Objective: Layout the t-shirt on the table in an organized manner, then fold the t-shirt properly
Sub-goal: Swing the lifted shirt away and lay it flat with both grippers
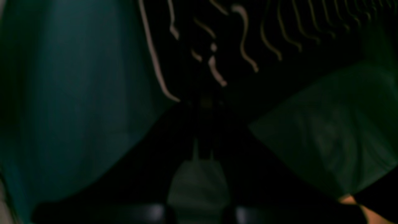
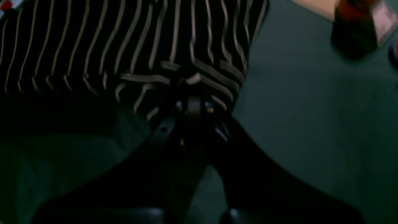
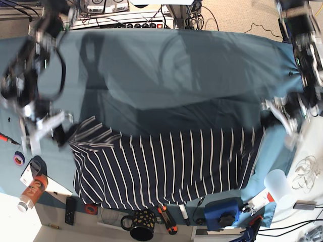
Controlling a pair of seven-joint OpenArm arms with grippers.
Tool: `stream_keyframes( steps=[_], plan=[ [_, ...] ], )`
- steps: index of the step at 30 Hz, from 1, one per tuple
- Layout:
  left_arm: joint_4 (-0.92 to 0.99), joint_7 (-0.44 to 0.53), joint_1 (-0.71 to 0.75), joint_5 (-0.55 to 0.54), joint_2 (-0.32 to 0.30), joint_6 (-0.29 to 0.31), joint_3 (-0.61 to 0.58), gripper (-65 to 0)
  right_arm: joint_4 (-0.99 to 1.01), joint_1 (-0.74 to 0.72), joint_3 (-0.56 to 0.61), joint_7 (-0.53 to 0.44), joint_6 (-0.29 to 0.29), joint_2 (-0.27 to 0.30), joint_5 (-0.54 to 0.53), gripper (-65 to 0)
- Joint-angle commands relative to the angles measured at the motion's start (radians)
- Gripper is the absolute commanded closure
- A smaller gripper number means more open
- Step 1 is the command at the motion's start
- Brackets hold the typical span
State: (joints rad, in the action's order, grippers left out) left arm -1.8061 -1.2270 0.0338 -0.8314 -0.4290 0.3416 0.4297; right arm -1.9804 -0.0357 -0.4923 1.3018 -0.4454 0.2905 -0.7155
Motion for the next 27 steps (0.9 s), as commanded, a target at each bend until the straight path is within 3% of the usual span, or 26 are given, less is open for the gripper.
stream_keyframes(
  steps=[1,10,16,21,24,27],
  plan=[
    [-0.024,0.015,0.014,-0.019,-0.017,0.001,0.007,0.0,-0.035,0.026,-0.035,-0.02,-0.009,0.017,-0.03,0.0],
    [-0.17,0.016,0.273,-0.006,-0.017,0.001,0.008,0.0,-0.158,0.355,-0.362,0.07,-0.099,0.017,-0.282,0.0],
    [-0.326,0.024,0.418,0.098,-0.017,-0.016,0.008,0.0,-0.158,0.52,-0.544,0.094,-0.169,0.017,-0.472,0.0],
    [-0.41,0.054,0.532,0.183,-0.017,-0.057,0.008,0.0,-0.158,0.618,-0.617,0.094,-0.211,0.017,-0.516,0.0],
    [-0.422,0.064,0.592,0.217,-0.017,-0.057,0.008,0.0,-0.158,0.661,-0.621,0.094,-0.249,0.017,-0.516,0.0],
    [-0.422,0.068,0.64,0.245,-0.017,-0.057,0.008,0.0,-0.158,0.683,-0.621,0.094,-0.253,0.018,-0.515,0.0]
  ],
)
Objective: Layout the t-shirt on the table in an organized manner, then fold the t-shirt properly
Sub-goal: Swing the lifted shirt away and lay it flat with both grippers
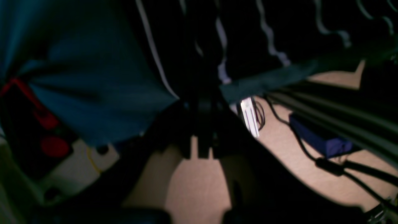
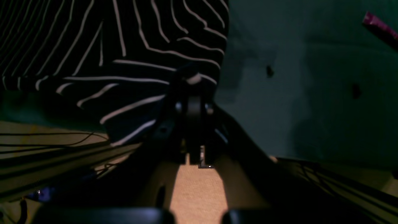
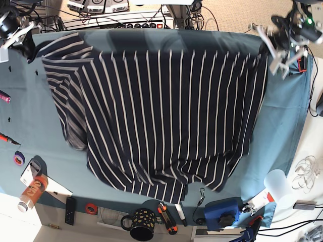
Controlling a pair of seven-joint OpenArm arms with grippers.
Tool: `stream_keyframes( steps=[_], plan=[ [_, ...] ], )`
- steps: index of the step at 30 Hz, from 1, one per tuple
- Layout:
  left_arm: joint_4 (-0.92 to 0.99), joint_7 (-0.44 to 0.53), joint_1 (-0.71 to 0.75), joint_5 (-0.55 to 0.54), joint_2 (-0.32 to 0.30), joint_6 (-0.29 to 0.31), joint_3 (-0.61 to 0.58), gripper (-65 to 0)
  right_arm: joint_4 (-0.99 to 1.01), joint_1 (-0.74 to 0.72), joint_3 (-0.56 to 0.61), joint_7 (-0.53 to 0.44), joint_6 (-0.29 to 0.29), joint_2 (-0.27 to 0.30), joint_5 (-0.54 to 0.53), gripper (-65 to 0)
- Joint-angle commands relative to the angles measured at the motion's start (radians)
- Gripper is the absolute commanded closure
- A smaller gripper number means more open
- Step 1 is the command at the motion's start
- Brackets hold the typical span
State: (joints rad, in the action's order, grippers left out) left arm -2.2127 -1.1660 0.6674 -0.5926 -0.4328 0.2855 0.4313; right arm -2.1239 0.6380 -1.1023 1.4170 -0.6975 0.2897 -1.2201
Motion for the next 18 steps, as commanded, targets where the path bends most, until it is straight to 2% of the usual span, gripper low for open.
stream_keyframes(
  steps=[1,4,12,18],
  plan=[
    [-0.016,0.007,0.021,0.014,-0.013,-0.002,0.006,0.0,-0.014,0.014,-0.011,-0.021,-0.001,0.018,-0.011,0.0],
    [-0.016,0.006,0.06,0.029,-0.013,-0.027,0.006,0.0,-0.014,0.016,-0.011,-0.021,-0.001,0.018,-0.01,0.0],
    [-0.016,0.006,0.154,0.077,-0.014,-0.024,0.006,0.0,-0.014,0.061,-0.01,-0.021,-0.001,0.021,-0.005,0.0],
    [-0.016,0.008,0.169,0.113,-0.014,0.0,0.006,0.0,-0.014,0.199,-0.01,-0.021,-0.001,0.021,0.119,0.0]
  ],
)
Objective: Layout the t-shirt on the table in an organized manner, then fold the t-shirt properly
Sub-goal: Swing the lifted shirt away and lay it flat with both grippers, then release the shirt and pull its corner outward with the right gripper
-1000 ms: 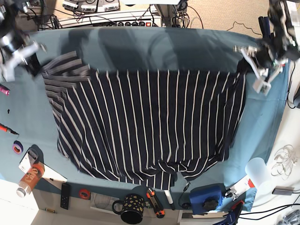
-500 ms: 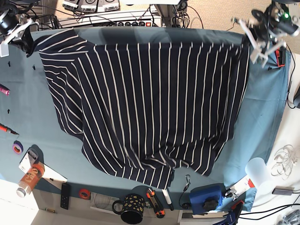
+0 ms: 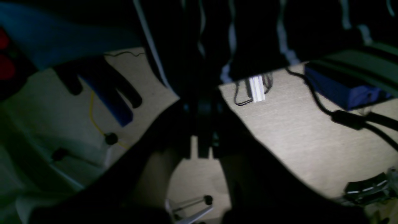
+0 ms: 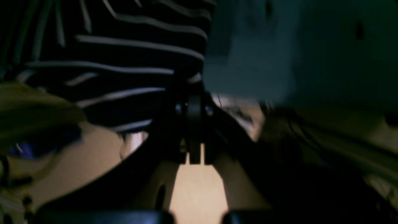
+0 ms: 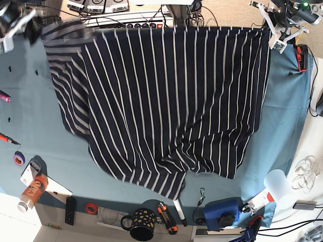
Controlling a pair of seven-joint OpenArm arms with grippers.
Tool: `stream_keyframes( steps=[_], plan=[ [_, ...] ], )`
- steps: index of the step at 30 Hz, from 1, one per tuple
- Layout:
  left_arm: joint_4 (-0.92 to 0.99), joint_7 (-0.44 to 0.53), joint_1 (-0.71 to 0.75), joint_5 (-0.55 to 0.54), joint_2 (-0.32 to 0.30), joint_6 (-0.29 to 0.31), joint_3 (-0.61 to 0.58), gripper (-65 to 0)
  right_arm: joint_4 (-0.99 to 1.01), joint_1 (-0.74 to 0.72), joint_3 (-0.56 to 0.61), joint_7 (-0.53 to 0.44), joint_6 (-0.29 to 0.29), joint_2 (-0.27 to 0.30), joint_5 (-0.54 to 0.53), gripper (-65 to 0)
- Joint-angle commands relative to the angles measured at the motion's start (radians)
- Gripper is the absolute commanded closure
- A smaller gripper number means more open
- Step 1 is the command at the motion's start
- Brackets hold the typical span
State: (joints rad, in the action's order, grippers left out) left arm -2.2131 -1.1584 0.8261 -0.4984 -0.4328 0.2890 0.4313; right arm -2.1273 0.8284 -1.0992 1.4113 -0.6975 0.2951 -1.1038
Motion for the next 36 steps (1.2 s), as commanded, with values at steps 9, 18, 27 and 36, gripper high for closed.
stream_keyframes(
  steps=[9,18,27,36],
  plan=[
    [-0.015,0.034,0.007,0.106,-0.014,-0.004,0.006,0.0,-0.011,0.044,-0.013,-0.015,-0.001,0.015,-0.007,0.0],
    [-0.015,0.033,0.008,0.106,-0.014,-0.003,0.006,-32.8,-0.011,0.044,-0.013,-0.015,-0.001,0.016,-0.006,-9.2],
    [-0.015,0.061,-0.001,0.126,-0.014,-0.048,0.006,-35.7,-0.011,0.031,-0.022,-0.015,-0.001,0.021,-0.005,-9.2],
    [-0.015,0.087,-0.082,0.192,-0.016,-0.059,0.006,-35.7,-0.011,-0.176,-0.022,-0.015,-0.001,0.021,0.092,-10.2]
  ],
)
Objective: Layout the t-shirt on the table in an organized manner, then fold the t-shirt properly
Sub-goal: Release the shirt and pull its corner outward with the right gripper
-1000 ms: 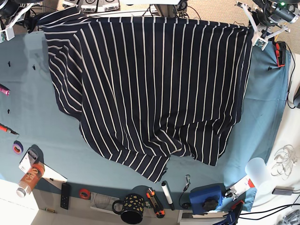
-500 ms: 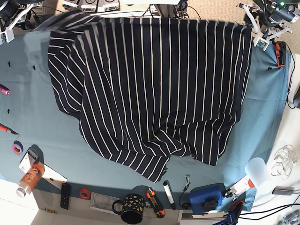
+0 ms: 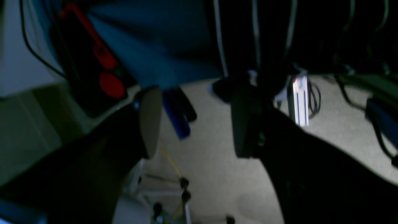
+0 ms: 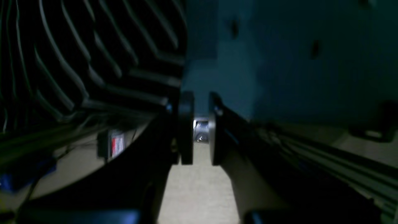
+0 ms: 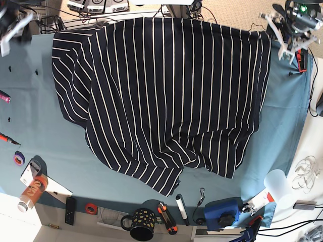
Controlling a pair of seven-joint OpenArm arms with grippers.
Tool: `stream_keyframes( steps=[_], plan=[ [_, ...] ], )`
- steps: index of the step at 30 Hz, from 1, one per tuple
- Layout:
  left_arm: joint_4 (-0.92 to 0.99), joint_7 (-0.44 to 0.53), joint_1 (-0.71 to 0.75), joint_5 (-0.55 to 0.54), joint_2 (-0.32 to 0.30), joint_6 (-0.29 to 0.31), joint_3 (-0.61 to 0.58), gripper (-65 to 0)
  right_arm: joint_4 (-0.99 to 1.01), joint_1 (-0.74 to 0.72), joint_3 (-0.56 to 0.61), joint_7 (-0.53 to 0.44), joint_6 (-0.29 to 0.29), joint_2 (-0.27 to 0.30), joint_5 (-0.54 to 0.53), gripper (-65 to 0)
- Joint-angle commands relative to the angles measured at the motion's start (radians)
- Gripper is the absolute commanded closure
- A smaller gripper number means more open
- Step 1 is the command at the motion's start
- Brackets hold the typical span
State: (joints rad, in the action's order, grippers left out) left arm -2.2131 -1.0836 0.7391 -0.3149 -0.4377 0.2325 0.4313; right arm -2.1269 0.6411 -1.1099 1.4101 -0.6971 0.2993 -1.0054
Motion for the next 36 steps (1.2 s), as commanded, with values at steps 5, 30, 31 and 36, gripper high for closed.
stream_keyframes(
  steps=[5,30,31,36],
  plan=[
    [-0.015,0.055,-0.064,0.009,-0.011,0.005,0.006,-35.7,-0.011,-0.002,0.0,-0.02,-0.001,0.076,0.029,-25.0],
    [-0.012,0.165,-0.208,0.008,-0.011,0.006,0.006,-35.7,0.585,-0.386,0.246,-0.264,-0.001,0.274,0.187,-24.9],
    [-0.012,0.166,-0.211,0.009,-0.011,-0.008,0.006,-35.7,0.625,-0.412,0.286,-0.267,-0.001,0.286,0.186,-24.9],
    [-0.012,0.168,-0.21,0.01,-0.011,-0.034,0.006,-35.7,0.745,-0.561,0.451,-0.27,-0.001,0.305,0.188,-24.9]
  ],
)
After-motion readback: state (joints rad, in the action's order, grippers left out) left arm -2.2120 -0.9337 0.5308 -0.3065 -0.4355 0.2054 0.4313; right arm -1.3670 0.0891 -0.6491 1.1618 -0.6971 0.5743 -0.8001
